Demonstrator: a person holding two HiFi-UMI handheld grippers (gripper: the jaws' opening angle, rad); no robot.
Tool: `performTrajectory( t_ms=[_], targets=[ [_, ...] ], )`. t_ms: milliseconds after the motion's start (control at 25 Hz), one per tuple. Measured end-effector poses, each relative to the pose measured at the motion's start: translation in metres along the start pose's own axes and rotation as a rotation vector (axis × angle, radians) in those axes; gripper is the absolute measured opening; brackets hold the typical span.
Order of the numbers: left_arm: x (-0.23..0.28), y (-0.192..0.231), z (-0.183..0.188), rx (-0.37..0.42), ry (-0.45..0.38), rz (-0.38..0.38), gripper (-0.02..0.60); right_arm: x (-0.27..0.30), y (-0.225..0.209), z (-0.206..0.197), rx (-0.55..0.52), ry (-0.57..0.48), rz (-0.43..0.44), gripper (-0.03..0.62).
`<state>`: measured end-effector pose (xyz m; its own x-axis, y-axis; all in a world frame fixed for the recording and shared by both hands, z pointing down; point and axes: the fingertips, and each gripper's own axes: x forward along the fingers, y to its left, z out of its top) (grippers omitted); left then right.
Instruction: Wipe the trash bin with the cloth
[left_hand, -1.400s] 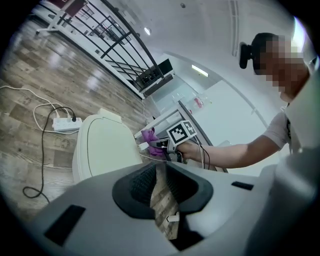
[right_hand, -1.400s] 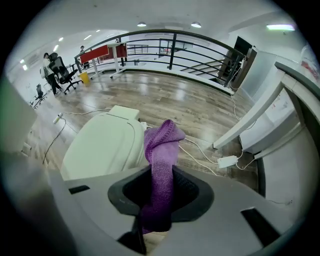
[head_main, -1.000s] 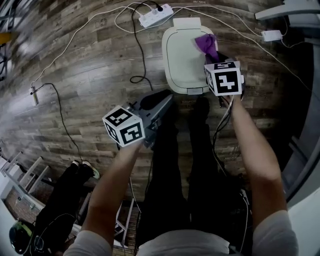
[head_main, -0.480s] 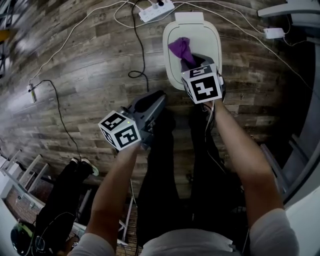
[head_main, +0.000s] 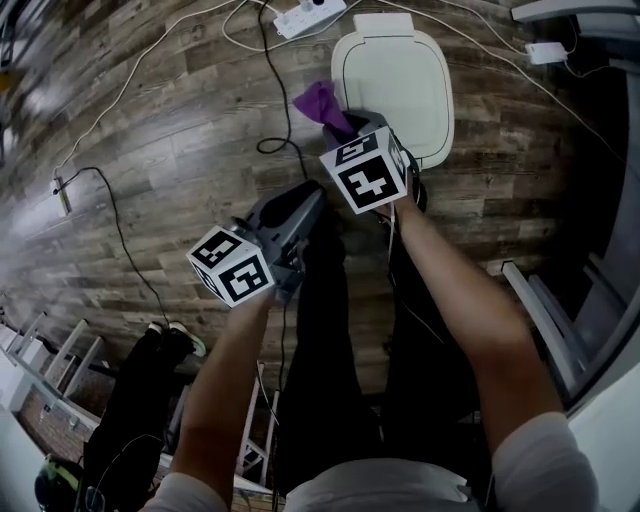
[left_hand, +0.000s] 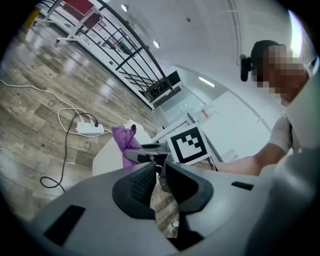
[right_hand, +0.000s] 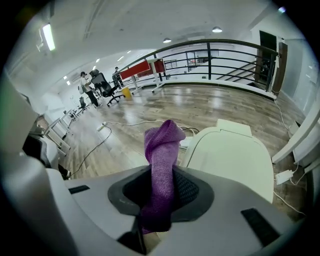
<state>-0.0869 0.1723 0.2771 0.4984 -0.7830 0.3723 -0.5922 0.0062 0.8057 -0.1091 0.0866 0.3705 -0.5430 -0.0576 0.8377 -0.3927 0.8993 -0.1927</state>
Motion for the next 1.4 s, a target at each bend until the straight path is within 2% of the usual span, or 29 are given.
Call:
performTrajectory(
  t_ms=[160,480,960,1400],
  targets=[
    [-0.004,0.002,-0.008,0.003,0.032,-0.013,0.06,0.003,-0.013,-0.02,-0.009,0.042,-0.052,0.101],
    [0.007,-0.013,-0.014,0.009,0.046,-0.038,0.06,-0.016,-0.052,-0.031,0.025,0.032,-0.119,0.101],
    [0.056,-0.042,-0.021,0.024,0.063,-0.07,0.06,-0.054,-0.134,-0.065,0.082,0.035,-0.219,0.101],
    [0.076,-0.05,-0.026,0.051,0.123,-0.096,0.06,-0.083,-0.19,-0.107,0.133,0.091,-0.335,0.101]
  ],
)
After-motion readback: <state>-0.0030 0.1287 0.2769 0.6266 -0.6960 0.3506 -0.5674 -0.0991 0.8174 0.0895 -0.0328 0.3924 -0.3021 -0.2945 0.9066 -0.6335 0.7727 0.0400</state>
